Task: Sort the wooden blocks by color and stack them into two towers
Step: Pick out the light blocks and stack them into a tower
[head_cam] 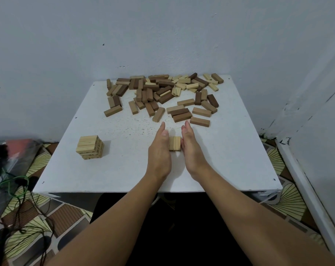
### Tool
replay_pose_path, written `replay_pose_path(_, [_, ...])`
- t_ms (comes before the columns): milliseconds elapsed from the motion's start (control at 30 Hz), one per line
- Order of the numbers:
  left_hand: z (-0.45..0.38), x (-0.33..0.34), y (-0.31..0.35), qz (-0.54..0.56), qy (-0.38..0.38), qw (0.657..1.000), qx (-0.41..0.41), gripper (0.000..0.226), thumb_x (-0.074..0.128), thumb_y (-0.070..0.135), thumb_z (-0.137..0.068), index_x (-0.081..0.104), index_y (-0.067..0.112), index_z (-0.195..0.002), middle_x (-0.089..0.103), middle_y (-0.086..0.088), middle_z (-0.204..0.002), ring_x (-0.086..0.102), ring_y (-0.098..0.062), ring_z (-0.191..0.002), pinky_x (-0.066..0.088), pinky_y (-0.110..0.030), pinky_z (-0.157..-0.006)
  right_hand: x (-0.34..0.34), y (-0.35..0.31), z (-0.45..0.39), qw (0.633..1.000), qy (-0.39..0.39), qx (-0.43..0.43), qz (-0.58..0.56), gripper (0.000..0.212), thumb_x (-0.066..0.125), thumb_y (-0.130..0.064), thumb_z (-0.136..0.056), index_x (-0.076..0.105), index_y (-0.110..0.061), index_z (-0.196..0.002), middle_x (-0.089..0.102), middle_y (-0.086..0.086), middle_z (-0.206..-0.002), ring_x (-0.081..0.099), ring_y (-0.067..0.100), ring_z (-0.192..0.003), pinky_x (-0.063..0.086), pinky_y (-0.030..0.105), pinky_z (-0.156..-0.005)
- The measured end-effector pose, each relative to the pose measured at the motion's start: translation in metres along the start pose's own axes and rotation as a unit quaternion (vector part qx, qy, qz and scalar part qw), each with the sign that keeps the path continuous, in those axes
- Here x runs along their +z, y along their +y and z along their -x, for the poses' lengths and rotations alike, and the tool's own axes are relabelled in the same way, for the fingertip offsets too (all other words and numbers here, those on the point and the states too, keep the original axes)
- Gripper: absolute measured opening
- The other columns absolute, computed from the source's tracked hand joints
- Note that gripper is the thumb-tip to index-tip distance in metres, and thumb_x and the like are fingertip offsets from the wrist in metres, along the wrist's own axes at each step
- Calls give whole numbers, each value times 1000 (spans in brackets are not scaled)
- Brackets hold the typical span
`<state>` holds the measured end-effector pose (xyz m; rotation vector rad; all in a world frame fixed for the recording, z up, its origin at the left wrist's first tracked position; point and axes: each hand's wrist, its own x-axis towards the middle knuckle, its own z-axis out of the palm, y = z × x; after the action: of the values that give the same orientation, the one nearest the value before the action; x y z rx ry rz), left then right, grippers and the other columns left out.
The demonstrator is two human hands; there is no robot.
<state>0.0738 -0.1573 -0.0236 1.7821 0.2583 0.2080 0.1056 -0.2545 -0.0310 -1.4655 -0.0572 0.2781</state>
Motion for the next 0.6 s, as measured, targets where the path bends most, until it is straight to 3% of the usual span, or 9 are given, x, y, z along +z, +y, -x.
replay_pose_path(100, [-2,-1,0,-3,2,1000,-1,86,22,75,-91,35,28,-161,35,10,-166,30,-2,-151,22,-36,-128,-1,1,-2,1000,-4,1,-6,77,35,-63,-96,12,-34,-164,16,-11,-170,20,-2,-150,17,35,-128])
replay_pose_path(200, [-5,-8,3,-25,-6,1000,6,64,34,58,-101,41,28,-156,42,10,-160,36,-3,-146,29,-32,-124,-7,-2,-2,1000,-18,-7,9,69,38,-52,-102,15,-33,-164,17,-13,-169,20,-3,-148,19,32,-126])
replay_pose_path(267, [-12,-22,4,-82,-16,996,29,49,51,34,-104,46,27,-153,45,8,-155,40,-3,-140,33,-26,-118,-19,-10,-1,996,-14,-35,85,61,48,-40,-105,27,-31,-162,27,-14,-164,25,-5,-144,23,28,-121])
replay_pose_path(333, [-24,-43,6,-151,-55,986,34,53,62,20,-99,48,27,-150,47,6,-150,42,-8,-138,36,-32,-117,-34,-19,-3,975,-6,-72,209,55,59,-29,-102,41,-30,-155,37,-13,-154,30,-4,-139,26,27,-118])
replay_pose_path(467, [-47,-77,25,-251,-206,944,-56,78,89,29,-80,51,34,-148,51,4,-142,49,-18,-130,43,-41,-114,-61,-39,-13,905,-105,-29,410,71,78,-42,-88,46,-37,-151,26,-7,-158,19,11,-148,20,29,-114])
replay_pose_path(600, [-63,-81,31,-321,-240,914,-65,88,97,42,-66,56,40,-144,49,6,-135,46,-19,-130,39,-42,-116,-68,-40,-21,878,-136,7,458,80,86,-53,-75,51,-44,-146,22,-12,-156,13,14,-147,23,41,-119])
